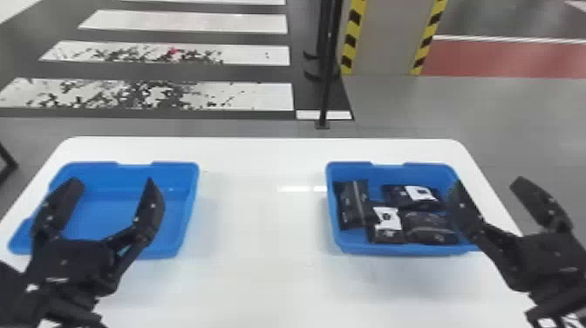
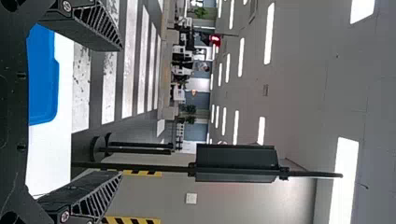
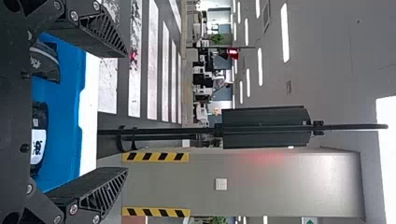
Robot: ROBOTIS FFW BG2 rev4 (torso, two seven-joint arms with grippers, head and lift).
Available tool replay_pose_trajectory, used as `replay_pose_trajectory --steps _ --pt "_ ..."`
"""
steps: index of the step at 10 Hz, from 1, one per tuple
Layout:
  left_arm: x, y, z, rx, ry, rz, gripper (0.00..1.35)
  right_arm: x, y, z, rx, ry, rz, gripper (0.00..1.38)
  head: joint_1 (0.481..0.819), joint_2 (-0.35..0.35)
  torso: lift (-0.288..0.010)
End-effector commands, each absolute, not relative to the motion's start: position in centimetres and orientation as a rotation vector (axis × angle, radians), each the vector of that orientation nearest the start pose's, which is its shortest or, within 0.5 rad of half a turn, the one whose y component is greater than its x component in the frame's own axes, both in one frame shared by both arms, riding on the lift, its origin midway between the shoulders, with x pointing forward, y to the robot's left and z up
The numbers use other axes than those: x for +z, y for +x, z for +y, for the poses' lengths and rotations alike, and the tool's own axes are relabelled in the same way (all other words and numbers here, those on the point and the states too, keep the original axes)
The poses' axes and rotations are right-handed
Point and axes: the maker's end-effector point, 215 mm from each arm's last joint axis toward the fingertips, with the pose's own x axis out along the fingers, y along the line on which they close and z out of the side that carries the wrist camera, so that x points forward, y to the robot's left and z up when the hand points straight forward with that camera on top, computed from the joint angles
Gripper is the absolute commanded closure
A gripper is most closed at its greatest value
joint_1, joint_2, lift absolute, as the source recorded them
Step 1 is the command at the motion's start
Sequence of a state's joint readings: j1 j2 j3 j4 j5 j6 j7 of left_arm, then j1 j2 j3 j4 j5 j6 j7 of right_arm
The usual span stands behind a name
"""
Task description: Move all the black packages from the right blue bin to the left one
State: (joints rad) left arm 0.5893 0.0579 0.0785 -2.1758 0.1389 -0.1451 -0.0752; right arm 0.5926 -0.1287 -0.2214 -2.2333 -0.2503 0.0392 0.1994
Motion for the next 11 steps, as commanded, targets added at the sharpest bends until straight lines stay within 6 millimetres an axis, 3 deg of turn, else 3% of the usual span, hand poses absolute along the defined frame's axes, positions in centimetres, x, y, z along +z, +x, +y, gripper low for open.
replay_pose_trajectory --steps 1,7,10,11 --pt "-25.6 42.0 25.5 -0.041 -0.039 -0.169 0.09 -26.4 42.4 -29.3 0.108 0.009 -0.063 0.17 0.695 -0.051 -0.140" --pt "-26.0 42.0 25.3 -0.046 -0.046 -0.159 0.09 -26.2 42.7 -29.3 0.104 0.004 -0.062 0.16 0.695 -0.053 -0.140" --pt "-26.1 41.9 25.2 -0.047 -0.048 -0.157 0.10 -26.3 45.7 -29.0 0.112 -0.005 -0.015 0.17 0.695 -0.055 -0.140" --pt "-26.1 41.9 25.2 -0.049 -0.048 -0.157 0.10 -28.0 47.0 -28.6 0.125 -0.009 0.079 0.17 0.695 -0.052 -0.140"
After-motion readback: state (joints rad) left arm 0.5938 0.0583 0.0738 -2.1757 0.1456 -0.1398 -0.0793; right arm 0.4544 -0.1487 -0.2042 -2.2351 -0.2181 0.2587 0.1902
